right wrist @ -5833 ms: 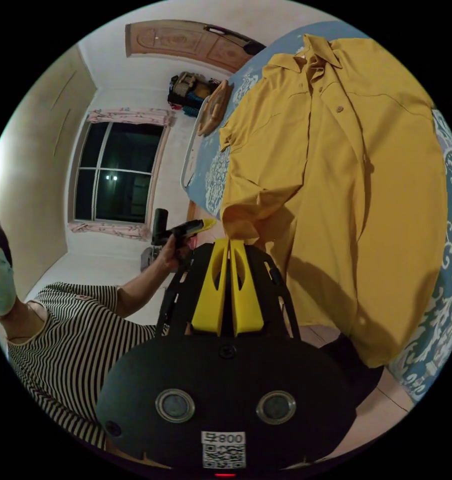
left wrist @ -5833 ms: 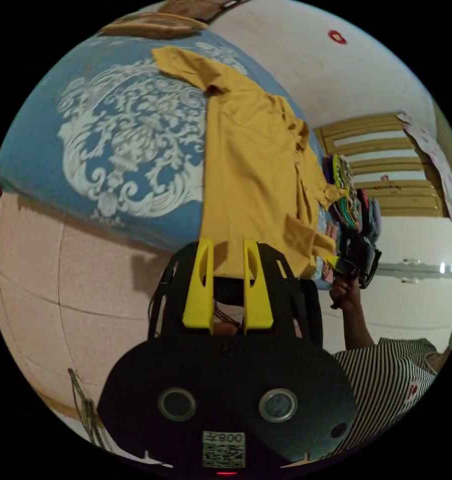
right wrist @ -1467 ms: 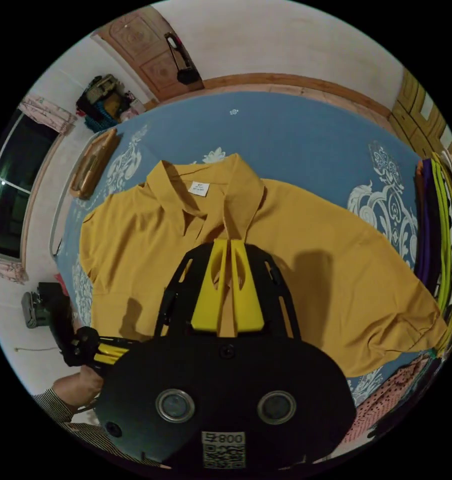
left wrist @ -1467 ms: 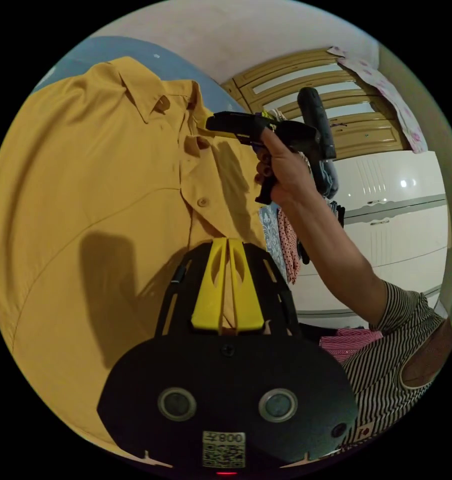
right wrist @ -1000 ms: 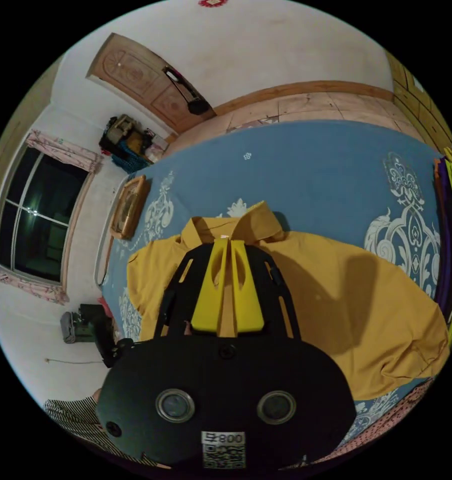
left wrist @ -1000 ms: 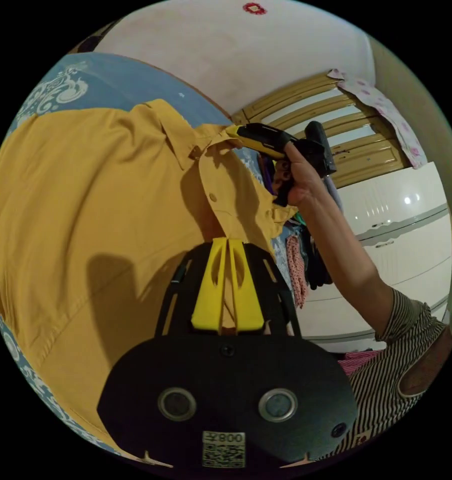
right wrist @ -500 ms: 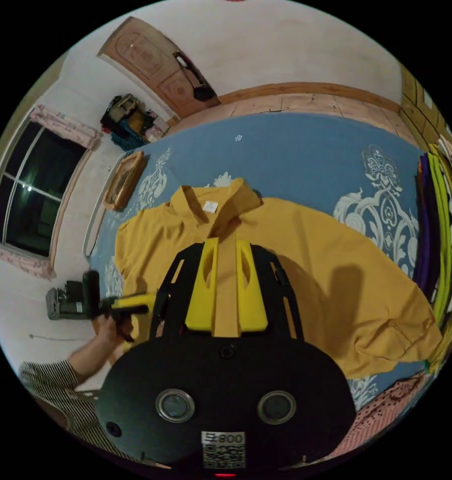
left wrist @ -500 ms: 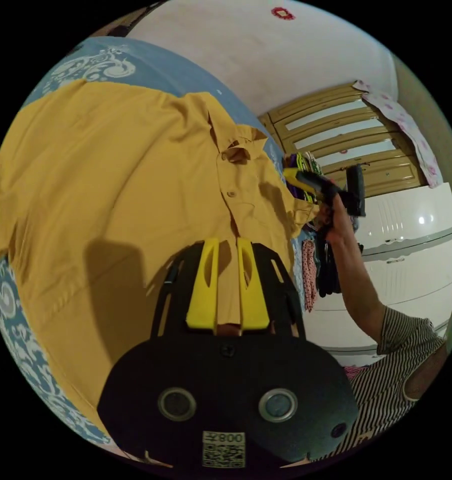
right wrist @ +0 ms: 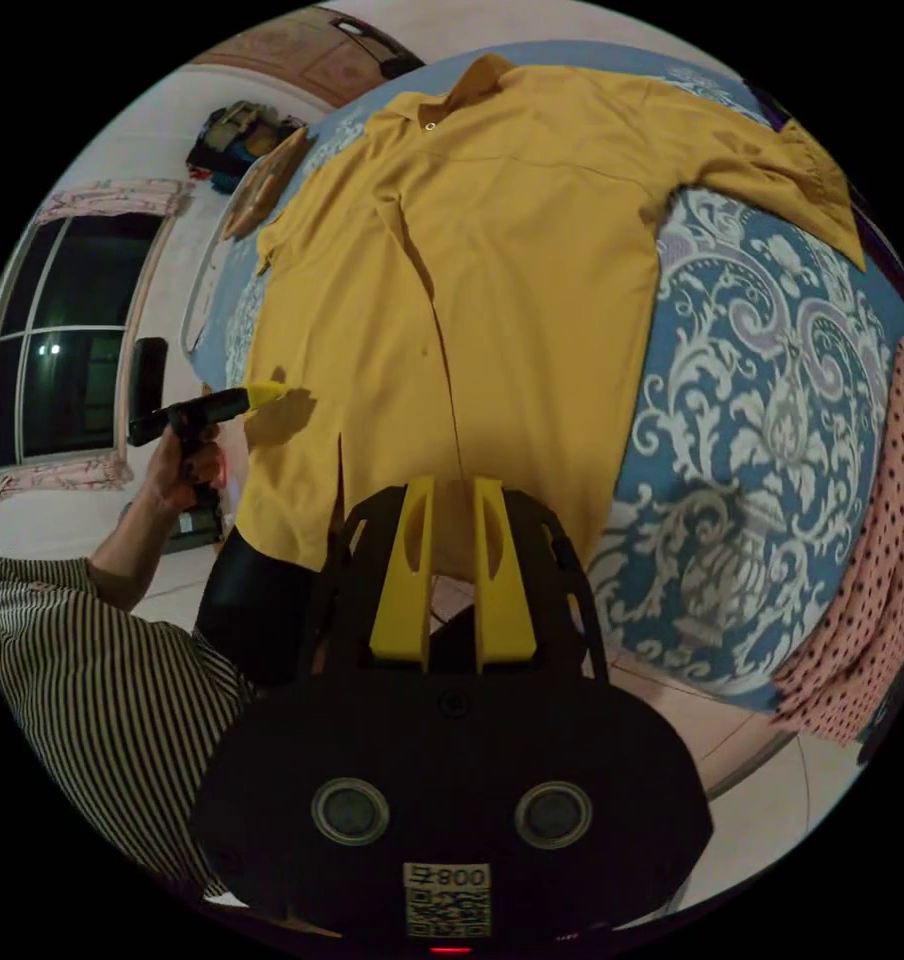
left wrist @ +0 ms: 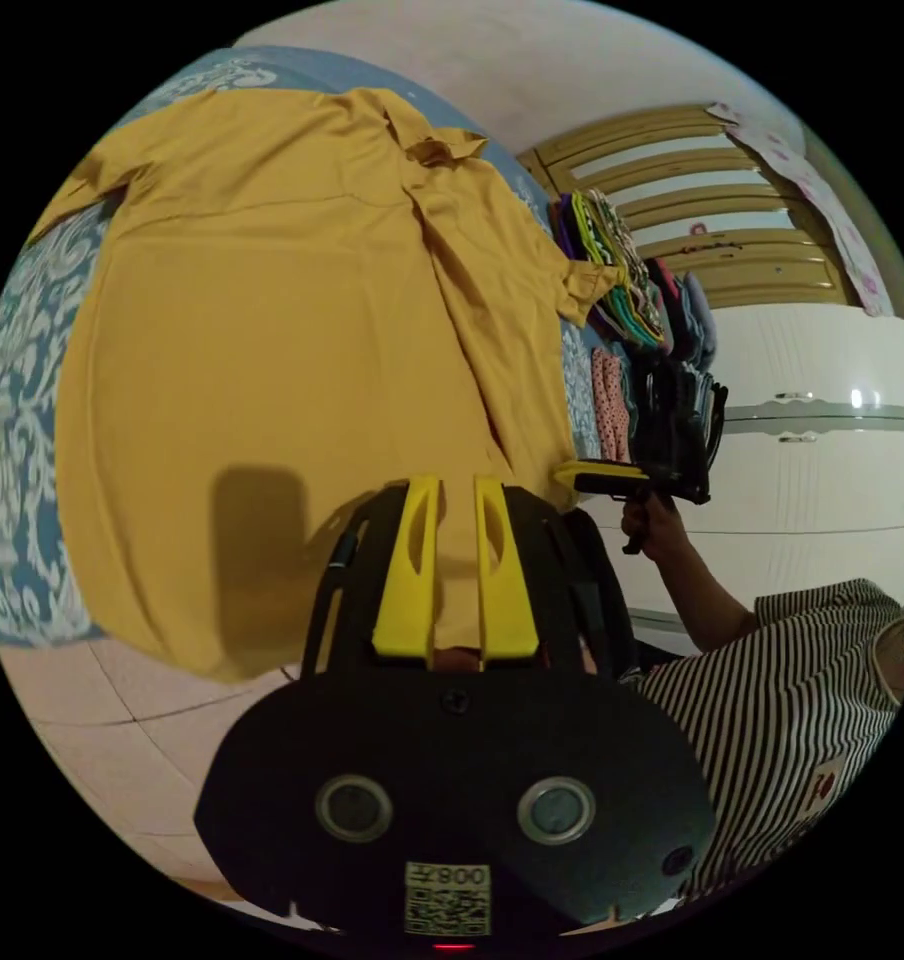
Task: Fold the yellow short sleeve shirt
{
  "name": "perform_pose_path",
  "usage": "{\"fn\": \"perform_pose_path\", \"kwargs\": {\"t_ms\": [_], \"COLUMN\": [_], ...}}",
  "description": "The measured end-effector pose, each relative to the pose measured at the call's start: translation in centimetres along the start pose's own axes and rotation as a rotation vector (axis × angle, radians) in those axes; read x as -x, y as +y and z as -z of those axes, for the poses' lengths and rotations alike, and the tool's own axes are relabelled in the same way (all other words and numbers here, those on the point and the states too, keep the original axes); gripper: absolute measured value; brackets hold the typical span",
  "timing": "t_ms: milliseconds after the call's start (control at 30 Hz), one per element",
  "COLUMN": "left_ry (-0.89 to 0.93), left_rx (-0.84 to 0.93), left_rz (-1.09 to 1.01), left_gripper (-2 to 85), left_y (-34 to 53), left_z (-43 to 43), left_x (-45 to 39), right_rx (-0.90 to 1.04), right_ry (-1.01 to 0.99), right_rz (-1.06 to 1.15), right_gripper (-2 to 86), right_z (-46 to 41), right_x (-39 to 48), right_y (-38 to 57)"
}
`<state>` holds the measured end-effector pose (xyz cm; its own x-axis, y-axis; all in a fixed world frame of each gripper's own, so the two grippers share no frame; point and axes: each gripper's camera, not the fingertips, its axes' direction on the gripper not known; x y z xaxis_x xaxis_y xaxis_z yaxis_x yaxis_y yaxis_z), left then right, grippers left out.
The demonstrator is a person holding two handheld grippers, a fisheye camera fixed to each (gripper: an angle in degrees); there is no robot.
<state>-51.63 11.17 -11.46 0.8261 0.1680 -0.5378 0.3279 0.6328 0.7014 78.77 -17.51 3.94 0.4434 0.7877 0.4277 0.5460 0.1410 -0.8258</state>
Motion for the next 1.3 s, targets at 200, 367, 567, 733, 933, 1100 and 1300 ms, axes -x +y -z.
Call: {"fn": "perform_pose_path", "kwargs": {"t_ms": [200,367,567,733,933,1100,1300], "left_ry": [0.025,0.046,0.065,0.086,0.101,0.120,0.209], "left_rx": [-0.047,-0.071,-0.054,-0.040,-0.026,0.002,0.035], "left_rz": [0.079,0.072,0.044,0.027,-0.007,-0.042,-0.068], "left_gripper": [6.3,5.9,5.6,5.2,5.1,5.5,8.1], "left_y": [7.1,11.3,14.7,17.0,19.1,20.2,20.3], "left_z": [1.8,2.7,2.8,2.9,3.3,3.2,2.8], "left_x": [0.6,0.0,-0.8,-1.1,-1.7,-2.2,-2.9], "right_rx": [-0.036,-0.035,-0.037,-0.061,-0.093,-0.141,-0.183], "right_ry": [0.060,0.114,0.246,0.361,0.334,0.237,0.040], "right_rz": [-0.001,0.023,0.063,0.094,0.092,0.102,0.143], "right_gripper": [6.5,7.5,6.1,4.4,1.2,0.5,0.3], "right_z": [-1.2,-2.1,-3.8,-5.2,-5.5,-4.9,-4.6], "right_x": [1.7,3.5,5.7,7.3,7.7,7.7,8.0], "right_y": [4.9,7.9,12.0,15.7,19.8,23.2,26.9]}}
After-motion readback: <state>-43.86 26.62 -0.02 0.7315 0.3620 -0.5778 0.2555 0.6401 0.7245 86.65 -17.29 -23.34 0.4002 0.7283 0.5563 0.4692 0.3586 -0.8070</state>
